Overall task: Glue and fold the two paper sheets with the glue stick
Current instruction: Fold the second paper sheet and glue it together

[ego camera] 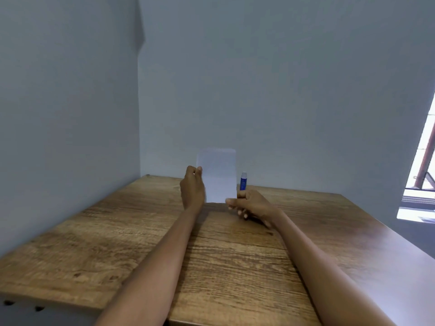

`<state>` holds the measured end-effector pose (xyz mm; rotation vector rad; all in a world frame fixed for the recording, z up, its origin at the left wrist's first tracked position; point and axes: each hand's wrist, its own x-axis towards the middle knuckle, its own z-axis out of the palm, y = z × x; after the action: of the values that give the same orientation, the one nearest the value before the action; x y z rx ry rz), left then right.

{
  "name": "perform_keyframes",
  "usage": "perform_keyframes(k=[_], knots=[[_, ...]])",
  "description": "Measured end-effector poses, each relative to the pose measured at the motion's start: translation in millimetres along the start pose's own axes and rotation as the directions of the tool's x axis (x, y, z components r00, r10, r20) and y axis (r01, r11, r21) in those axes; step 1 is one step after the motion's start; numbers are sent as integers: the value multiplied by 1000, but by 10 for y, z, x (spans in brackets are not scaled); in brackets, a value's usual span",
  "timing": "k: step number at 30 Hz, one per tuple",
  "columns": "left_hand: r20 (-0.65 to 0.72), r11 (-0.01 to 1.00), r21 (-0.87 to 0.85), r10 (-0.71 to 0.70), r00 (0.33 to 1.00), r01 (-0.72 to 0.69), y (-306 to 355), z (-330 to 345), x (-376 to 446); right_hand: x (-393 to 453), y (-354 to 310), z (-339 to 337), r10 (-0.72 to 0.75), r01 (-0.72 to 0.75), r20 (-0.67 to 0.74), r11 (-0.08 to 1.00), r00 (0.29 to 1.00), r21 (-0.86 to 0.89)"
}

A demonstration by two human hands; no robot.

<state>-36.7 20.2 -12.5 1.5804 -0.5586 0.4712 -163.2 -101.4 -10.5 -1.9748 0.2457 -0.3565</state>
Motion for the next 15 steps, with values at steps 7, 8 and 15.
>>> perform_keyframes(k=[7, 8, 15], knots=[[-69, 999, -9, -50, 996, 50, -37, -50, 34, -20, 19, -15, 4, -3, -4, 981, 1000, 192], [-67, 999, -9, -54, 996, 53, -40, -53, 38, -23, 8, -9, 20, -16, -14, 977, 1000, 215], [81, 999, 26, 43, 996, -45, 32, 59, -49, -14, -7, -8, -78, 91, -189, 994, 979, 61]])
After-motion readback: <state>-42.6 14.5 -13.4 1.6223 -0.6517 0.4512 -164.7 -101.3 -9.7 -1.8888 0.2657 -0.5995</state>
